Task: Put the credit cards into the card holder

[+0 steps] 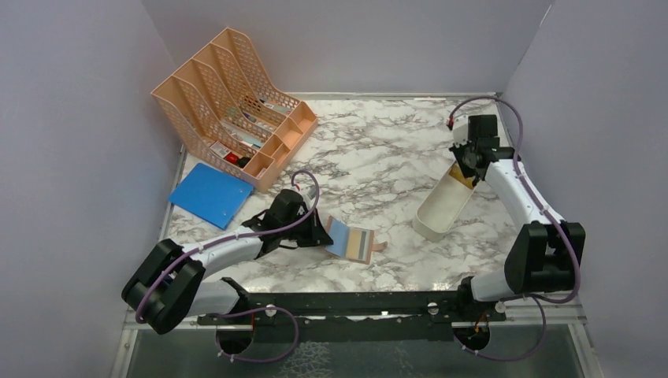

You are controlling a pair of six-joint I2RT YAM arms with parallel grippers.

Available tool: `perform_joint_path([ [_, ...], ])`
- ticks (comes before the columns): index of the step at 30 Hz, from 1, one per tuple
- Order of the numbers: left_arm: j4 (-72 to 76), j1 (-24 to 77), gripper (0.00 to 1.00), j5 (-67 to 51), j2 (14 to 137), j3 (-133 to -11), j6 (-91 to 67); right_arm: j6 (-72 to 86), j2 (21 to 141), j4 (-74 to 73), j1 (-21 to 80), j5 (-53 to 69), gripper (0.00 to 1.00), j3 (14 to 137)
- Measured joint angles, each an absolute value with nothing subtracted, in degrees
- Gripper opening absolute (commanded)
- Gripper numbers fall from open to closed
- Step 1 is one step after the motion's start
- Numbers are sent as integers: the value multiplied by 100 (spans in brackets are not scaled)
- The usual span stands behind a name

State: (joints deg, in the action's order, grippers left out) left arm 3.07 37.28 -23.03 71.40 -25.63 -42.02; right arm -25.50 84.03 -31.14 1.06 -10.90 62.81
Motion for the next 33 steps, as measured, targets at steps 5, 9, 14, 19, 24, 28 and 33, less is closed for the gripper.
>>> perform_joint_path([
  [5, 541, 3723, 0, -2346, 7142, -2497, -4357, -1979, 8088, -3391, 104, -913, 1, 6840],
  [9, 777, 3723, 0, -2381, 7155, -2440, -4534, -1299, 8066, -3531, 104, -528, 1, 7367],
  [14, 1109, 3721, 0, -2377, 7155, -2305, -4810, -338, 7867, -3660, 104, 423, 1, 7467],
  [19, 1385, 3719, 0, -2303, 7153, -2115, -5151, 528, 7199, -3343, 106, 1723, 1, 6866],
  [24, 1590, 3712, 2, -2126, 7120, -2018, -5415, 1225, 6947, -3028, 279, 2547, 1, 6267],
  [28, 1693, 3708, 13, -2097, 7135, -2018, -5450, 1612, 6941, -2759, 572, 2877, 1, 5649],
  [33, 1682, 3708, 28, -2056, 7179, -2010, -5433, 2290, 6818, -2285, 1350, 3063, 1, 4770],
])
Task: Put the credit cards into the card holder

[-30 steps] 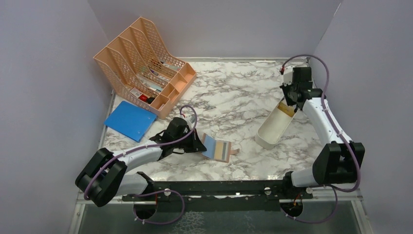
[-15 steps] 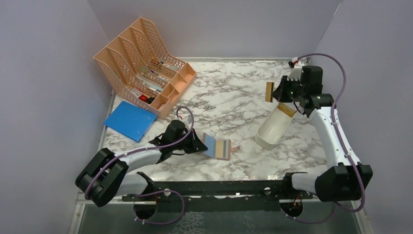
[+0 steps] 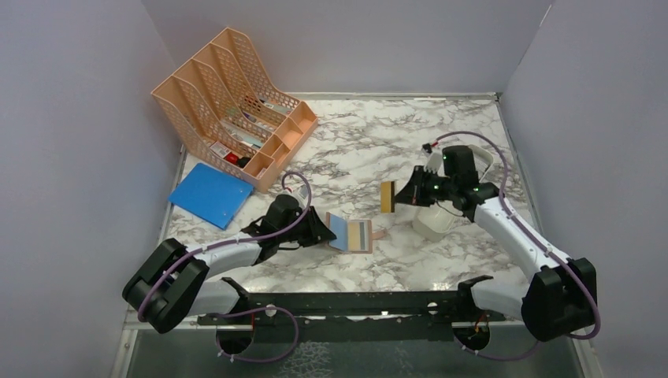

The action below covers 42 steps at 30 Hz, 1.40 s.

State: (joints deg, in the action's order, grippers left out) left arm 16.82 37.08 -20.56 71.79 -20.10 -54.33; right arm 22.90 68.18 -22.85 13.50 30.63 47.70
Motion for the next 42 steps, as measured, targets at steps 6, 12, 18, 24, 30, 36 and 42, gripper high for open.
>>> perform_joint_path([
  [6, 1221, 3667, 34, -1850, 7126, -2012, -5234, 3201, 6670, -1400, 2329, 3076, 1, 3988],
  [12, 777, 3489, 27, -1704, 6827, -2012, -5000, 3931, 6724, -659, 2954, 2995, 1, 3629],
  [18, 624, 3417, 9, -1649, 6702, -2010, -4814, 4431, 7015, 69, 3369, 2842, 1, 3437],
  [24, 674, 3411, 0, -1669, 6709, -1933, -4746, 4735, 7437, 473, 3535, 2617, 1, 3264],
  [30, 775, 3411, 0, -1697, 6729, -1802, -4746, 4890, 7769, 766, 3607, 2453, 1, 3188],
  [36, 843, 3411, 0, -1712, 6748, -1747, -4744, 4995, 8145, 1033, 3651, 2397, 1, 3103],
  [42, 871, 3409, 0, -1719, 6779, -1743, -4744, 5089, 8434, 1284, 3701, 2362, 1, 3065],
])
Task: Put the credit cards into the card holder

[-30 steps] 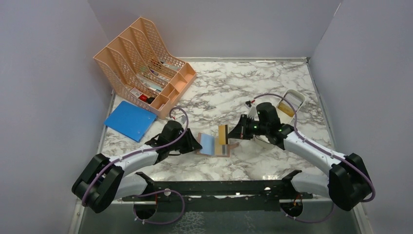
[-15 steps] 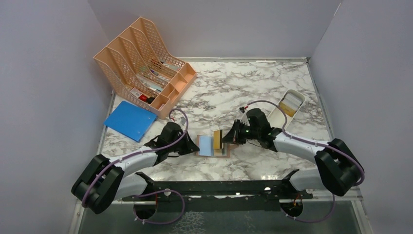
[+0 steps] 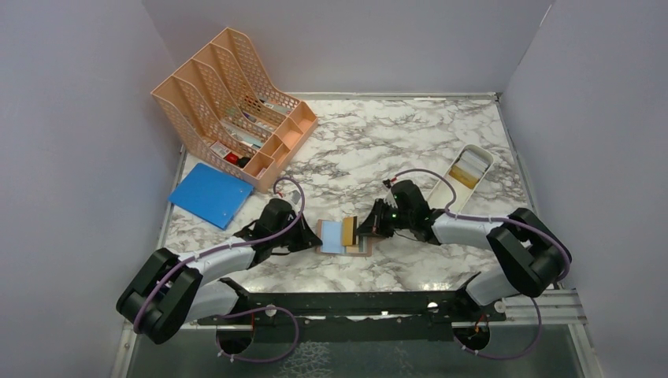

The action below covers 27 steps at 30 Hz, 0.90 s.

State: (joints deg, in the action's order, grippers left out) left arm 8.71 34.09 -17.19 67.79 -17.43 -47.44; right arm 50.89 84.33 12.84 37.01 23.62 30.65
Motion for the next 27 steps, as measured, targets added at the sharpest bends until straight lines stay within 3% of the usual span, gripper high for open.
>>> perform_joint_path([
  [27, 906, 3409, 0, -1721, 6860, -1741, -4733, 5249, 8635, 1629, 3907, 2265, 1, 2840],
])
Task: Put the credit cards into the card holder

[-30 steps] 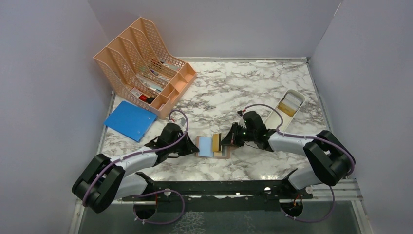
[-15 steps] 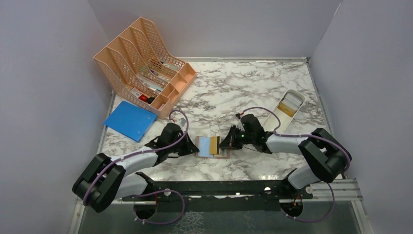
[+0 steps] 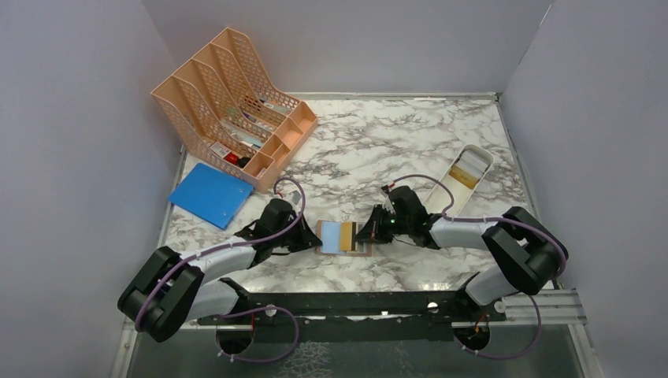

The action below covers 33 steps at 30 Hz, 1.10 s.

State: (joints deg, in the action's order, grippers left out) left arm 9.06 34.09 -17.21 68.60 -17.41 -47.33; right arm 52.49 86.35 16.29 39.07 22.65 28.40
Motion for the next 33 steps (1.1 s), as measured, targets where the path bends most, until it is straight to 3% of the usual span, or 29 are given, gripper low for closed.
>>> perform_joint_path([
  [12, 915, 3409, 0, -1728, 6860, -1741, -4735, 5247, 8372, 1376, 3938, 1702, 1, 2853],
  [33, 976, 3406, 0, -1737, 6960, -1743, -4735, 5240, 8713, 1675, 4007, 2008, 1, 2864],
])
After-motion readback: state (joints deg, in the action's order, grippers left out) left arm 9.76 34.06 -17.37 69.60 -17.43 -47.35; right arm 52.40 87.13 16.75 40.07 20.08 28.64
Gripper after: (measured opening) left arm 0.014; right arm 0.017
